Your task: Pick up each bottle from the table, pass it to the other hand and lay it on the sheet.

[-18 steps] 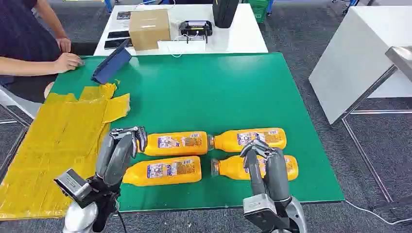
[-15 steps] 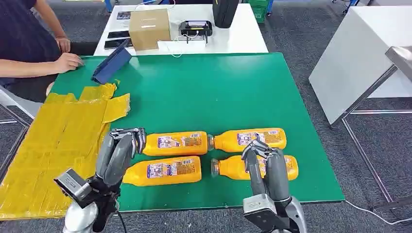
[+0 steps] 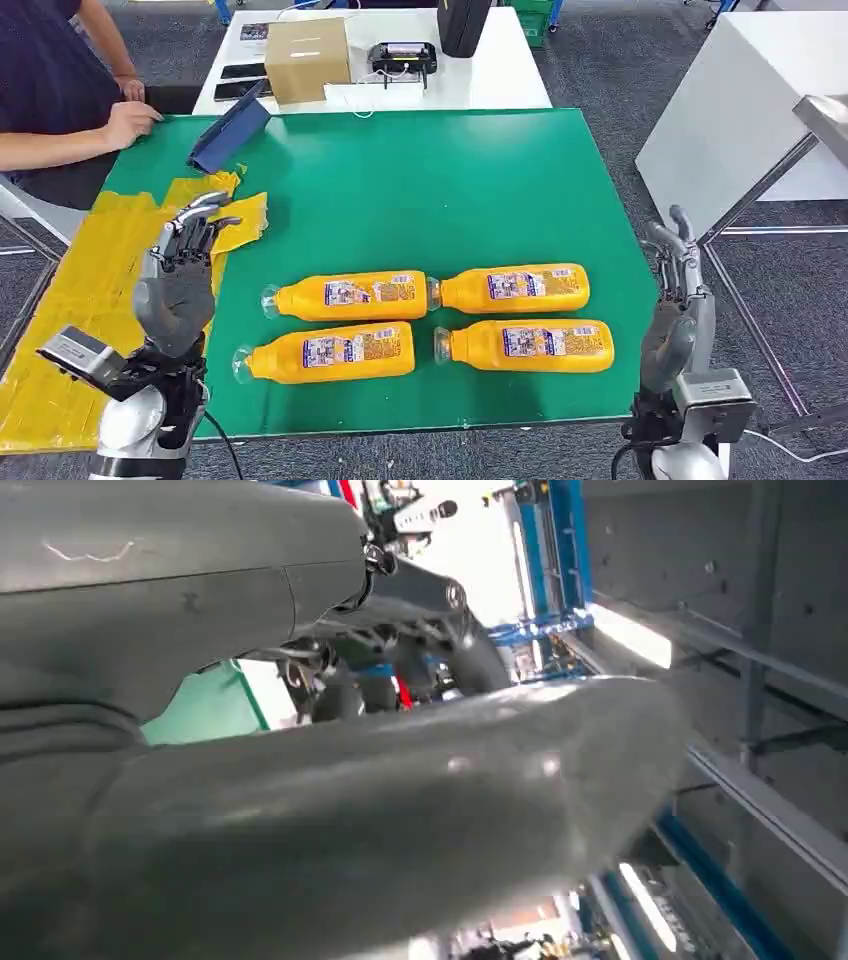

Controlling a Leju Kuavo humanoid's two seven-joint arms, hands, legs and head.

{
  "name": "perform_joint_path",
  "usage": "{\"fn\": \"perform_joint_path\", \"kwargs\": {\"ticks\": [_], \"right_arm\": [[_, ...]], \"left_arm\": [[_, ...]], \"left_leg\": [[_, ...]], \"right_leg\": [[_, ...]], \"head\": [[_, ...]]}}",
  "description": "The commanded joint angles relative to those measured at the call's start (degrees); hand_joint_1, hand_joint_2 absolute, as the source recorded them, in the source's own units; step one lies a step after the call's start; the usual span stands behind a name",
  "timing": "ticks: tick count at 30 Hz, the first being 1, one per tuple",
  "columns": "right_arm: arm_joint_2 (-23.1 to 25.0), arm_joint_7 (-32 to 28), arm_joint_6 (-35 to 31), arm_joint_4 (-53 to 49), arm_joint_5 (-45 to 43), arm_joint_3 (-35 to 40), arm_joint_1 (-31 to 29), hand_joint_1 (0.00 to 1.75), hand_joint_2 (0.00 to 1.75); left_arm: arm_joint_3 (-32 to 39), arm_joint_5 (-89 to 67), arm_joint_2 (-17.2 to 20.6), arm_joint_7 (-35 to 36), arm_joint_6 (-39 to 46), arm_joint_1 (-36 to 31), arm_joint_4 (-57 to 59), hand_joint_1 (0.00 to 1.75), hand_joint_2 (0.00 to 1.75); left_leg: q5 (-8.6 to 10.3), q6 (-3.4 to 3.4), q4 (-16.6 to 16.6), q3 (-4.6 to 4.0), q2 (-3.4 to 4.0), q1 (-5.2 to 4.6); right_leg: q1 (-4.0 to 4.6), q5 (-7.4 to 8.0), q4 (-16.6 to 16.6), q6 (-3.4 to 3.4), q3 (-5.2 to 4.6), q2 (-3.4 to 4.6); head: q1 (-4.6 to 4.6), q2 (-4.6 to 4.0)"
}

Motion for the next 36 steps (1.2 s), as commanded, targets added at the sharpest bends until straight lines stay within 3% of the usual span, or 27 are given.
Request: {"fn": "perform_joint_path", "kwargs": {"ticks": [1,2,4,5,9,14,21,31,32,33,36], "right_arm": [[0.03,0.79,-0.23,2.48,0.26,-0.97,-2.63,0.0,0.0],[-1.51,4.85,0.34,3.43,2.72,0.45,-3.07,0.0,0.0],[-2.74,7.32,2.13,4.4,4.29,3.43,-4.88,0.0,0.0],[-2.92,10.17,1.57,5.77,7.7,5.07,-6.62,0.0,1.75],[-4.87,17.85,4.17,12.14,15.89,13.28,-15.55,0.0,1.75],[-3.9,26.62,9.72,24.09,22.43,25.32,-28.0,0.0,1.75],[-4.77,27.02,8.82,23.88,21.99,26.15,-27.75,0.0,1.75],[-4.1,28.87,11.17,27.23,23.55,29.39,-30.31,0.0,1.75],[-2.99,29.61,11.89,30.62,24.0,31.55,-32.17,0.0,1.75],[-0.16,29.87,13.36,38.23,22.04,38.51,-34.56,0.0,1.75],[-0.33,29.42,13.94,38.4,21.7,40.89,-33.14,0.0,1.75]], "left_arm": [[1.17,-0.41,0.63,0.4,0.18,-2.19,2.52,0.0,0.0],[1.4,-1.13,0.57,0.52,0.78,-2.23,2.85,0.0,0.0],[1.84,-2.34,0.8,1.02,1.43,-2.47,3.26,0.0,0.0],[1.83,-3.75,0.65,0.94,2.02,-3.1,3.58,0.0,0.0],[1.41,-9.54,-0.64,2.96,6.2,-6.87,5.75,0.0,0.0],[0.54,-9.98,-2.33,5.52,7.14,-11.74,9.38,0.0,0.0],[0.39,-9.92,-2.1,5.57,7.26,-11.38,9.16,0.0,0.0],[-0.17,-9.17,-2.43,5.9,6.48,-12.46,10.0,0.0,0.0],[-0.86,-8.53,-2.72,6.26,5.8,-13.44,10.64,0.0,0.0],[-3.45,-7.86,-2.55,7.05,5.37,-14.99,12.42,0.0,0.0],[-3.52,-7.79,-2.22,7.12,5.44,-14.86,12.89,0.0,0.0]], "left_leg": [[-0.11,-0.05,0.01,0.24,-0.08,0.04],[-0.07,-0.05,-0.01,0.18,-0.07,0.04],[-0.08,-0.04,0.0,0.21,-0.05,0.04],[-0.05,-0.03,-0.03,0.15,0.07,0.02],[-0.03,-0.05,0.01,0.08,0.14,0.03],[0.04,-0.02,0.03,0.14,0.29,0.05],[0.2,0.07,-0.02,0.12,-0.03,0.03],[0.1,0.06,0.02,0.2,-0.08,0.05],[0.12,0.06,0.03,0.13,0.0,0.05],[0.14,0.03,0.03,0.05,0.04,0.03],[0.14,0.0,0.01,0.11,-0.01,0.06]], "right_leg": [[-0.01,-0.1,-0.01,-0.08,0.26,0.26],[0.01,-0.06,-0.03,-0.07,0.2,0.21],[0.0,-0.06,-0.03,-0.07,0.23,0.25],[-0.01,0.0,-0.03,-0.06,0.13,0.29],[0.01,0.05,-0.01,-0.06,0.07,0.38],[0.03,0.15,0.01,-0.08,0.08,0.57],[0.01,0.07,-0.02,0.02,0.17,0.14],[0.01,-0.01,0.0,0.01,0.31,0.25],[0.01,0.03,0.02,0.02,0.21,0.28],[0.0,0.07,0.04,-0.01,0.12,0.36],[0.03,0.03,0.03,-0.05,0.16,0.36]], "head": [[0.0,0.0],[0.0,0.0],[0.02,0.0],[0.0,0.0],[0.02,0.0],[-0.02,0.0],[0.02,0.0],[0.02,0.0],[0.02,0.0],[0.02,0.0],[0.02,0.0]]}}
